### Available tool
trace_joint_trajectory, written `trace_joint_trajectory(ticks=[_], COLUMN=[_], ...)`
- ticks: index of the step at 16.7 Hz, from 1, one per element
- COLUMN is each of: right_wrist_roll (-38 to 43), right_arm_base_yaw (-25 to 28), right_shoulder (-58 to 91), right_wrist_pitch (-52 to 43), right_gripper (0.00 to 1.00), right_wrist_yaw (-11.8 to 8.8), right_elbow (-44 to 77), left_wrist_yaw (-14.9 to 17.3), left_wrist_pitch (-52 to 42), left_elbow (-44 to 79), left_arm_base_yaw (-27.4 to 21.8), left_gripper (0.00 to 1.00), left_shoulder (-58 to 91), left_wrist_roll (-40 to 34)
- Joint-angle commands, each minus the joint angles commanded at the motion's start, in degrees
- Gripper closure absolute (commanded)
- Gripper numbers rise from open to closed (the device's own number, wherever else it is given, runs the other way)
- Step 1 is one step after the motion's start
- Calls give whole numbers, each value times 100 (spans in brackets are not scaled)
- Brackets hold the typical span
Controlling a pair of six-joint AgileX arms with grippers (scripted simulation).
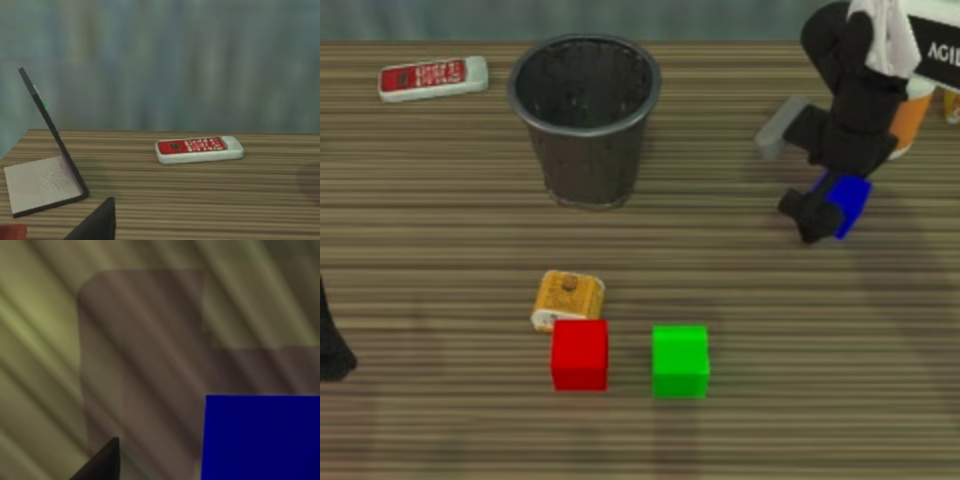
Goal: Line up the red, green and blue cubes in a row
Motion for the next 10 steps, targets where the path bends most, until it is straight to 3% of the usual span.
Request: trace_joint_trajectory(ticks=[10], right_wrist_roll=[0], right_arm_base_yaw=[0], right_shoulder=[0], right_wrist_pitch=[0], right_gripper=[98], right_wrist_yaw=[0], right_elbow=[0], left_wrist_yaw=[0], left_wrist_pitch=[0], left_elbow=[0], left_arm_base_yaw=[0], left_gripper=[0], left_shoulder=[0], left_wrist_roll=[0])
